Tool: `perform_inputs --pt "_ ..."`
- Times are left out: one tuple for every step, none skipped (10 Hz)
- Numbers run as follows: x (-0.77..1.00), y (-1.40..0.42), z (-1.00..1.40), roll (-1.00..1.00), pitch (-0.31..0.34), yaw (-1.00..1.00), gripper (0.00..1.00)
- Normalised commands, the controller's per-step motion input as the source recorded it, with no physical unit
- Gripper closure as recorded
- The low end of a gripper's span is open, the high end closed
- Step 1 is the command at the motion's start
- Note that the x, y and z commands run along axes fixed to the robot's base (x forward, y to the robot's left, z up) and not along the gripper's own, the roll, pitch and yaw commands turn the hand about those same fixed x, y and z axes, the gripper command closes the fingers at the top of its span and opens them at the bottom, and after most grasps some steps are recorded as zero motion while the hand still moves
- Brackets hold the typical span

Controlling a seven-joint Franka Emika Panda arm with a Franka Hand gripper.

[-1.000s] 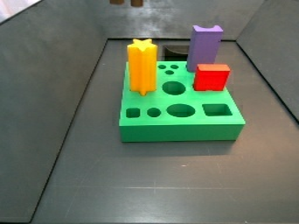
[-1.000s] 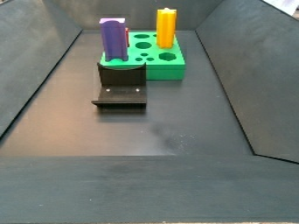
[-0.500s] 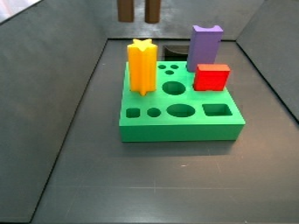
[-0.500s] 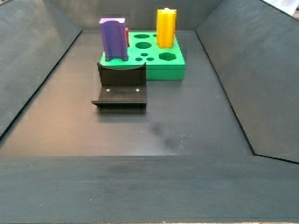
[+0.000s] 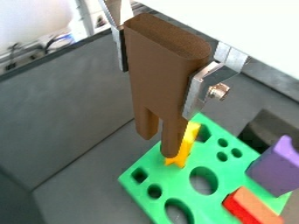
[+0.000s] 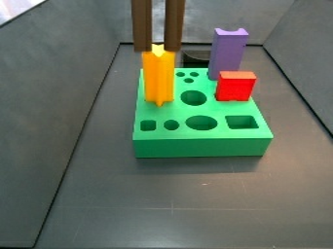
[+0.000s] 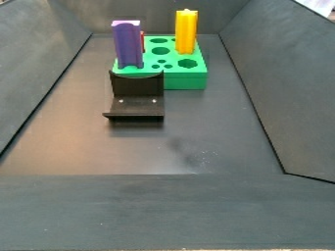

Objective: Pick up the square-circle object. Move up. Move to above the board. Insert the square-circle object.
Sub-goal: Insert the square-circle object.

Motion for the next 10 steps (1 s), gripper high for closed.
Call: perform_inputs --pt "0.16 -0.18 -0.55 -0.01 -0.070 0.00 1.00" --pt "0.22 -0.07 -0.83 0.00 -0.051 0.00 1.00" --pt "0.12 0.00 -1.00 0.02 -0.026 -0.02 1.00" --pt "0.00 -0.08 -1.00 0.01 -0.046 -0.13 1.00" --pt "-0.10 -0.19 -1.00 0.05 -0.123 -0.05 1.00" --pt "-0.29 -0.33 -0.84 0.09 -0.211 0.00 1.00" --pt "-0.28 -0.30 -0.61 0.10 -0.329 0.02 1.00" --pt "-0.10 -0.02 -0.58 0.00 -0.276 0.00 1.00" --pt "0.01 0.07 -0.13 0.00 0.000 -0.03 1.00" --pt "0.10 0.03 -0.09 0.04 0.017 0.00 1.00"
